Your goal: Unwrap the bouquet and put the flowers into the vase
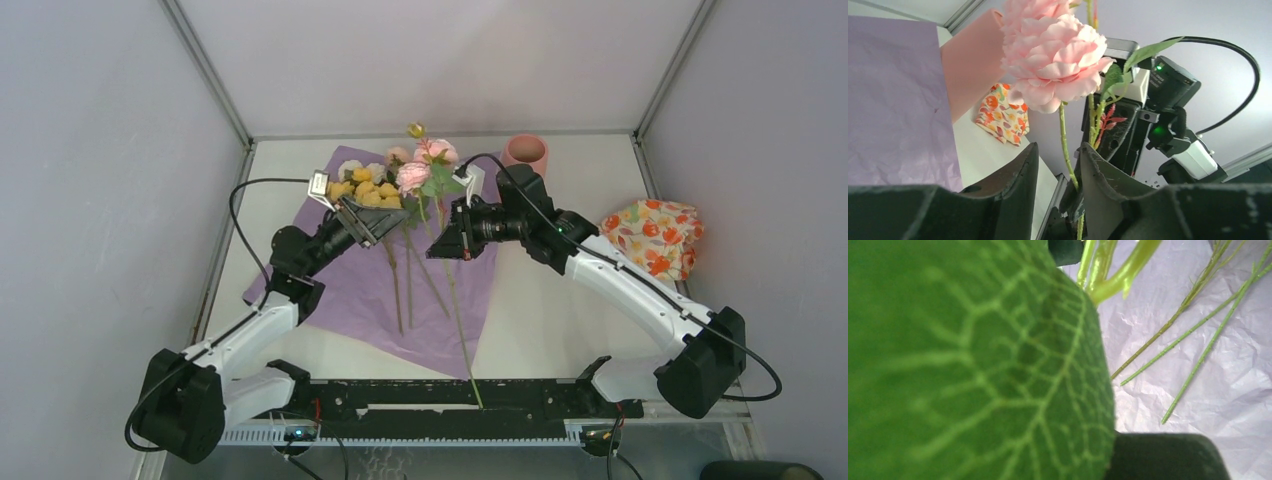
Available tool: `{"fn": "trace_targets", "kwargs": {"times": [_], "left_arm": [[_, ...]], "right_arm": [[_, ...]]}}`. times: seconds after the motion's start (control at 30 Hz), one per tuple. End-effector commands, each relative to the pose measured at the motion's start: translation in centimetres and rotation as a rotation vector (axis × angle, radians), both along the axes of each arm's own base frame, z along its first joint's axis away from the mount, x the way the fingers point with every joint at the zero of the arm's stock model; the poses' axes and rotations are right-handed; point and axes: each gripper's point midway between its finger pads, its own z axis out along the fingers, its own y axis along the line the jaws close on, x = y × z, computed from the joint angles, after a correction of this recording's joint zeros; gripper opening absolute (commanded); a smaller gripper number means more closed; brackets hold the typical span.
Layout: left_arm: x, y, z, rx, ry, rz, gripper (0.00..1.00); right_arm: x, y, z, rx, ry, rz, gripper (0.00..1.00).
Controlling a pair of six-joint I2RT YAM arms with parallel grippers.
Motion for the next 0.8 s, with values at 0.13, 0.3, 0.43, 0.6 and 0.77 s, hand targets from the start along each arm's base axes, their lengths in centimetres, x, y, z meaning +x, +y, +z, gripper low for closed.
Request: {"fn": "trace_targets", "kwargs": {"times": [0.13, 0.3, 0.43, 0.6, 0.77], "left_arm": [[-2.3, -0.2, 3.6, -0.061, -0.172, -0.084, 0.49], [-2.0, -0.8, 3.6, -0.089, -0.171, -0.125, 0.51], [-2.2, -1.3, 3.7, -0.133, -0.168, -0.177, 0.51], [-2.0, -1.7, 3.6, -0.174, -0.157, -0.222, 0.52], [-2.0, -1.9, 4.1, -0.185, -0.167, -0.242, 0.52]], "right_arm": [[-0.6, 1.9, 1.3, 0.087, -0.001, 0.08, 0.0], [-1.9, 3.2, 1.6, 0.115, 0.002, 0.146, 0.0], [-2.3, 3.8, 1.2, 0.121, 0.024, 0.177, 0.0], [-2.9, 4.6, 1.1, 0.137, 0.036, 0.214, 0.0], [-3.0, 5.0, 0.3, 0.126, 0.061, 0.226, 0.0]]}}
